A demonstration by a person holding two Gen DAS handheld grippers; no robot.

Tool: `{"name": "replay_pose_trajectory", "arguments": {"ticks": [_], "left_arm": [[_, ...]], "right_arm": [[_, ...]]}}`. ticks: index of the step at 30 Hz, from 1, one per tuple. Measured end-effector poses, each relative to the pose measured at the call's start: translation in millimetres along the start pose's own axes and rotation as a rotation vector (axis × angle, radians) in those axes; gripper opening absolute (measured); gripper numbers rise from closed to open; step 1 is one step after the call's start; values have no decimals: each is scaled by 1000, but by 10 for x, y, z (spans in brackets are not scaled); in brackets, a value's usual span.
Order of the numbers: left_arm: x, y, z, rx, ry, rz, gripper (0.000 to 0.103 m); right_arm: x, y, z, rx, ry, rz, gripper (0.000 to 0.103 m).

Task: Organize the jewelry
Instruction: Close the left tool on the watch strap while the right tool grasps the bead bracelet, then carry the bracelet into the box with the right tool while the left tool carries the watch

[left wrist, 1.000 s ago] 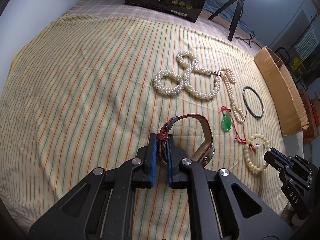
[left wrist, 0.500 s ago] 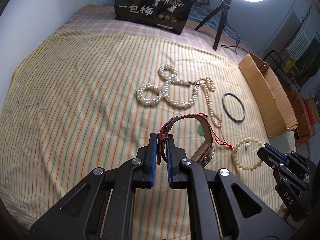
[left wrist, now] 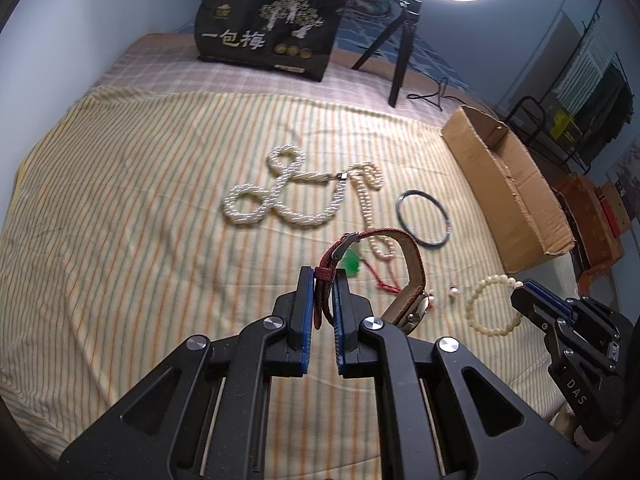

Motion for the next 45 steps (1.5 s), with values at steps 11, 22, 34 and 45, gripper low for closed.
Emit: {"name": "replay_pose_trajectory", "arguments": {"ticks": [11, 22, 34, 45], "left_arm": [[-92, 349, -20, 44, 19, 32, 7], [-245, 715, -122, 79, 42, 73, 7], [-330, 1251, -364, 131, 72, 105, 7], [-262, 1804, -518, 173, 75, 143, 7]], "right_arm": [[-269, 174, -9, 22, 34, 27, 6], [-595, 509, -128, 68, 96, 69, 6], [-917, 1077, -319, 121, 167, 145, 6], [-887, 1589, -558, 169, 191, 172, 6]]}}
Point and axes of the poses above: each gripper's, at about its wrist camera, not at the fingertips, and x roughly the way its jaws point, y to its right, z to its underside, the point moved 4 cm from there along x, roughly the way its jaws point, and after that the axes turned 15 degrees about -z, right-handed, at the moved point
